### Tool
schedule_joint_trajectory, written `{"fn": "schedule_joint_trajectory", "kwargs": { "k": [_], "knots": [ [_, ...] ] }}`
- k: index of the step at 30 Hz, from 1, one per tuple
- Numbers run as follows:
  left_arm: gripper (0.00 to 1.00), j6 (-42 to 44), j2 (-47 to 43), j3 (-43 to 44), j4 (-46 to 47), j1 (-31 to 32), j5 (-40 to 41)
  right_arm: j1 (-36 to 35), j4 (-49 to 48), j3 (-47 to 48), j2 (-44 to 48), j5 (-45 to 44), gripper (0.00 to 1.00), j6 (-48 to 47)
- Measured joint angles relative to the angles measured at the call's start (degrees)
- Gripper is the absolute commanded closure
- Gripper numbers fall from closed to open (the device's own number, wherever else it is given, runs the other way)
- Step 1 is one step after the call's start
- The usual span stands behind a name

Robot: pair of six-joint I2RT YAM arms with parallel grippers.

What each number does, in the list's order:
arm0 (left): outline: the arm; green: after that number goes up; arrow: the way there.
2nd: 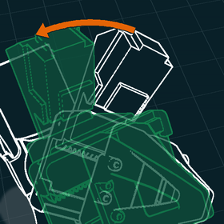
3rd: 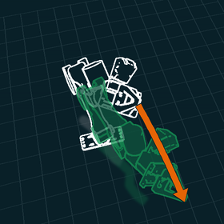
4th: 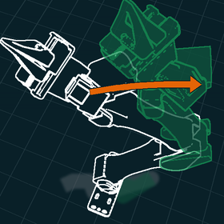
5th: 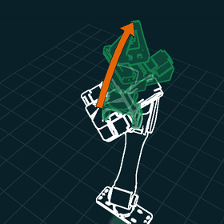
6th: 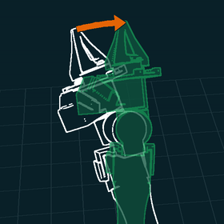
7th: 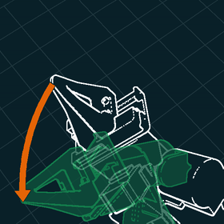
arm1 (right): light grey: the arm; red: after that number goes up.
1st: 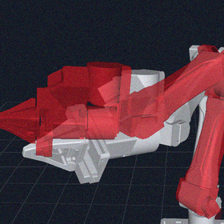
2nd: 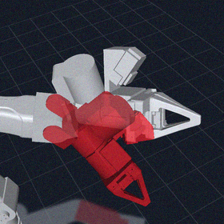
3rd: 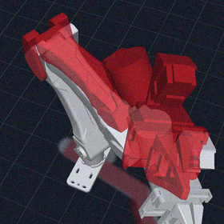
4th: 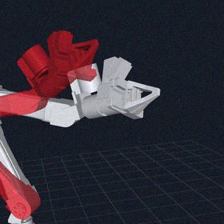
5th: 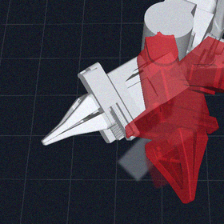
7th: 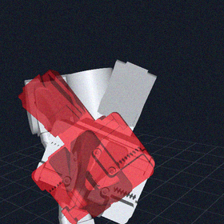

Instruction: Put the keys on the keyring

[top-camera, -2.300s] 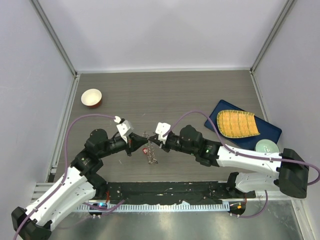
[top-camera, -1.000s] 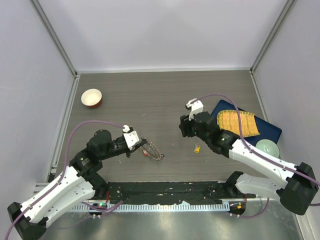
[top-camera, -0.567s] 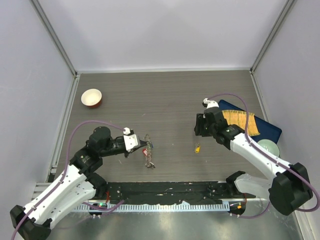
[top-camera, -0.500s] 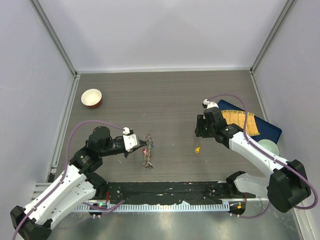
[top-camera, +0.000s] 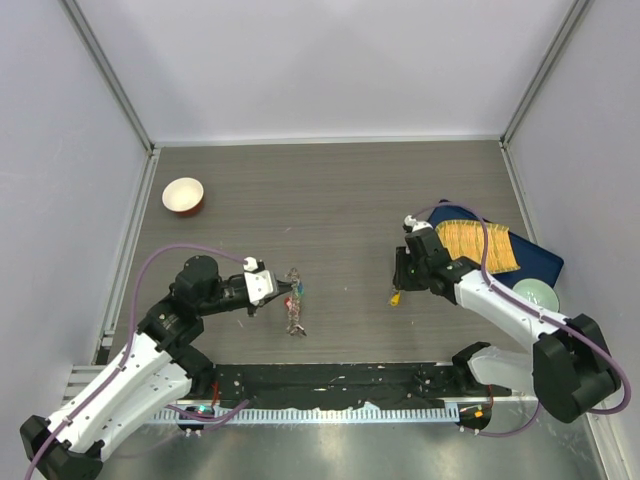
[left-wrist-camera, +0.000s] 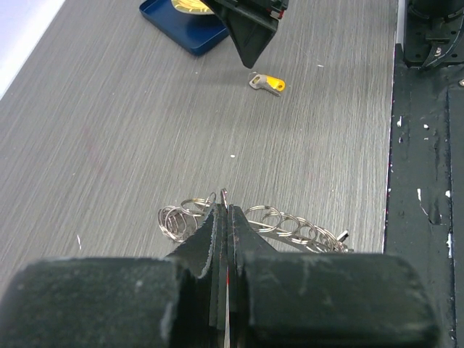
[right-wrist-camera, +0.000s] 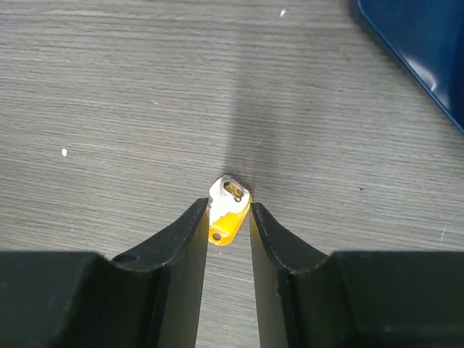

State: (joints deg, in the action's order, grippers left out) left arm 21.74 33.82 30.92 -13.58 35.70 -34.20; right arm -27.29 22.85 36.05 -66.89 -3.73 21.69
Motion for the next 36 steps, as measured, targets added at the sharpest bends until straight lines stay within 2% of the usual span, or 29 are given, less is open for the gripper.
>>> {"fn": "schedule_joint_trajectory", "kwargs": {
  "k": [12,30,36],
  "knots": [
    [1.0,0.0,-1.7,-0.5,0.0,-0.1,0.3,-2.8,-5.4,-3.5,-1.5,-1.6,0.66,0.8],
    [1.0,0.0,-1.6,-0.7,0.0,-0.1,0.3,-3.0,-5.9,-3.5,-5.4,-3.7,0.72,2.5],
    [1.0,0.0,-1.2,-0.7,0.0,-0.1,0.3,-3.0,-5.9,-3.5,-5.5,-3.7,0.77,2.7]
  ]
}}
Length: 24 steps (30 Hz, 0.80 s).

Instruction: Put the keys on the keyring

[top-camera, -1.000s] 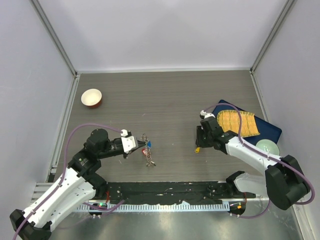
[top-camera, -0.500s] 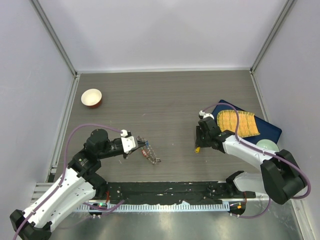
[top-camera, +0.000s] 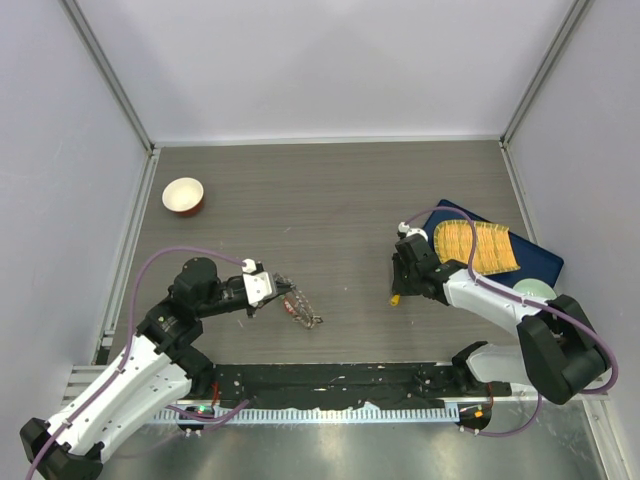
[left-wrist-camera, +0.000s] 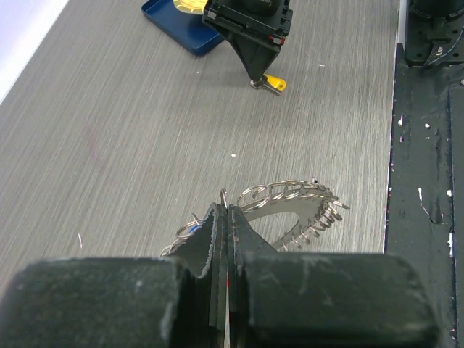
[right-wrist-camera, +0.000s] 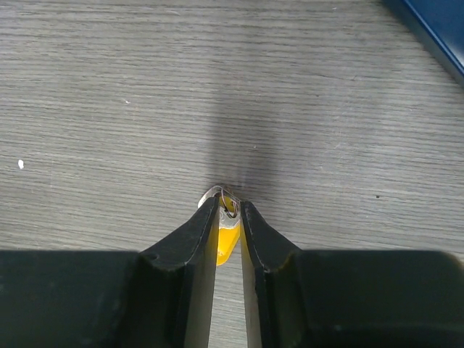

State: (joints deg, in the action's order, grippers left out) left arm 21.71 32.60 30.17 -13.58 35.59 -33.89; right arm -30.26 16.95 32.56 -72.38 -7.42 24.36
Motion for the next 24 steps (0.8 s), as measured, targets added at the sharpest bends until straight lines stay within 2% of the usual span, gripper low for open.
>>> {"fn": "schedule_joint_trajectory", "kwargs": {
  "k": [5,14,24],
  "knots": [
    [1.0,0.0,0.0,0.0,0.0,0.0,0.0,0.0,0.0,0.0,0.0,0.0,0.8,0.1],
    [1.0,0.0,0.0,0.0,0.0,0.0,0.0,0.0,0.1,-0.1,0.0,0.0,0.99,0.5],
    [1.0,0.0,0.0,0.0,0.1,0.0,-0.7,-1.9,1.4,0.0,4.2,0.6,0.99,-3.3]
  ]
}}
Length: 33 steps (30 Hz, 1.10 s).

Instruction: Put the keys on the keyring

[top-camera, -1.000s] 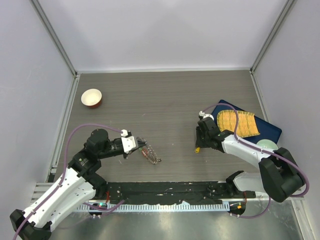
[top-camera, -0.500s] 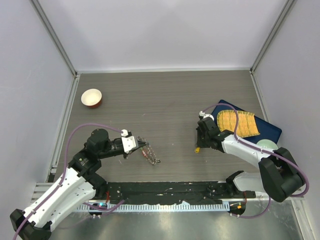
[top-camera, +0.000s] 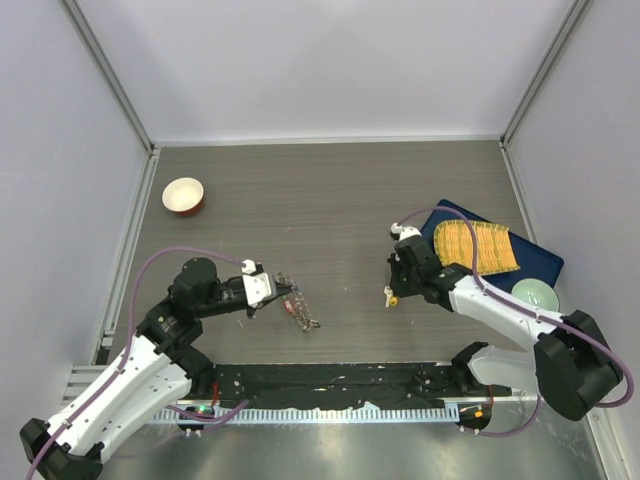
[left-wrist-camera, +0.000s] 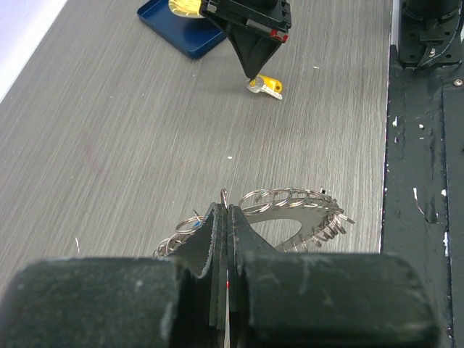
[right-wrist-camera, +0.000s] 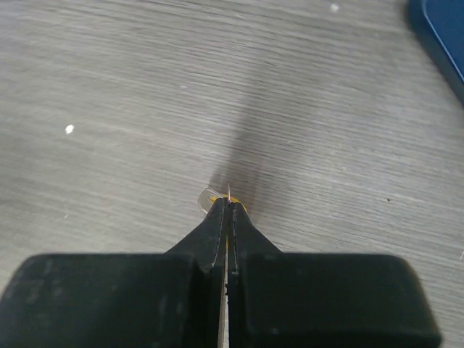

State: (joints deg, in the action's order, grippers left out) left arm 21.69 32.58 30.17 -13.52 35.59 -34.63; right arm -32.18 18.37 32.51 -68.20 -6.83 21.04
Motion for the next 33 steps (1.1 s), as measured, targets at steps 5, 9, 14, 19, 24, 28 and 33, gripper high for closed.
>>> {"fn": "schedule_joint_trajectory", "kwargs": {
  "k": [5,9,14,19,24,28,33],
  "knots": [
    [1.0,0.1,-0.2,0.0,0.2,0.0,-1.1,-3.0,0.7,2.7,4.0,2.1,0.99,-6.9],
    [1.0,0.5,-0.1,0.0,0.6,0.0,-2.6,-5.8,0.4,5.7,7.5,4.0,0.99,-13.9],
    [1.0,1.5,1.3,0.0,1.0,0.0,-5.2,-9.7,-3.0,6.9,12.4,10.2,0.99,-23.3],
    [1.0,2.6,5.1,1.2,0.9,0.0,-8.1,-12.6,-6.8,7.1,13.8,16.7,0.99,-30.9],
    [1.0,3.0,8.7,4.0,0.8,0.0,-10.6,-14.7,-8.9,7.3,13.8,22.2,0.99,-36.7],
    [1.0,3.4,10.9,6.0,1.0,0.0,-12.5,-15.9,-10.3,7.5,13.9,26.1,0.99,-39.4],
    [1.0,3.9,11.9,6.3,1.0,0.0,-14.1,-18.1,-10.9,8.5,13.8,28.5,0.99,-41.5]
  ]
}}
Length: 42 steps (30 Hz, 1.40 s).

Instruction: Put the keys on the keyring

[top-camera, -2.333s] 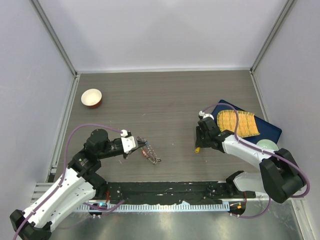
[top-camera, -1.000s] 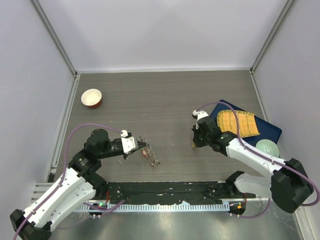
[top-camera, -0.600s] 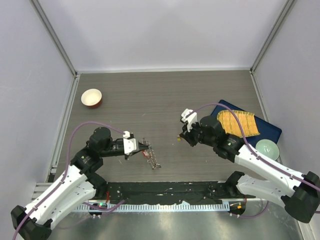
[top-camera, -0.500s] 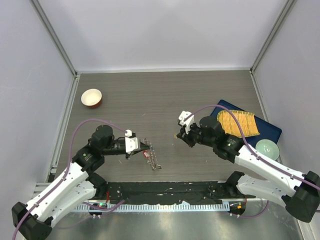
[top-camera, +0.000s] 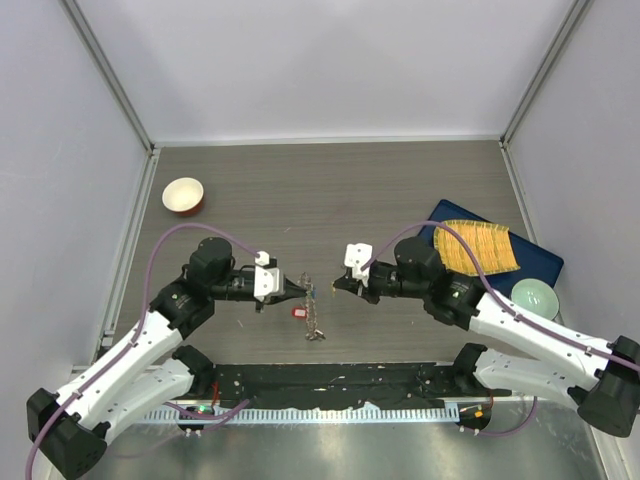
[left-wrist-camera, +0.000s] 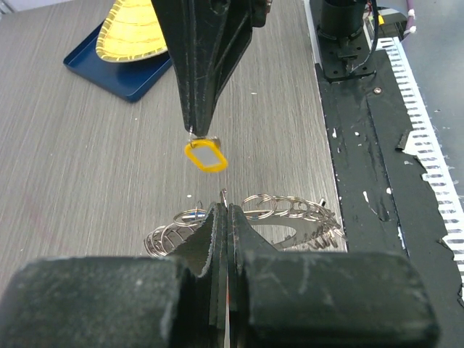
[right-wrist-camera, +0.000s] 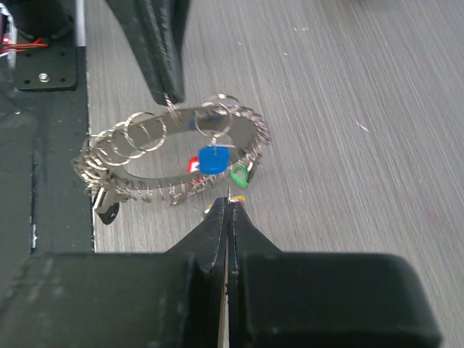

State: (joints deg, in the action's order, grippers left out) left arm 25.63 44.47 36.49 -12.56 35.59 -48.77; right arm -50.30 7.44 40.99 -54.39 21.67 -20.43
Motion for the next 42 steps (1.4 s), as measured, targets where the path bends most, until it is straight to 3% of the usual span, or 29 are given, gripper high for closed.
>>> {"fn": "schedule_joint_trajectory", "kwargs": {
  "k": [12,42],
  "knots": [
    [1.0,1.1,-1.2,0.0,-0.5,0.0,-1.4,-6.2,-3.2,0.4,-2.6,1.2,0.99,-4.0],
    [1.0,9.4,1.5,4.4,-10.5,3.3,1.8,-9.6,-3.7,1.8,-3.3,0.5,0.99,-8.3]
  ]
}}
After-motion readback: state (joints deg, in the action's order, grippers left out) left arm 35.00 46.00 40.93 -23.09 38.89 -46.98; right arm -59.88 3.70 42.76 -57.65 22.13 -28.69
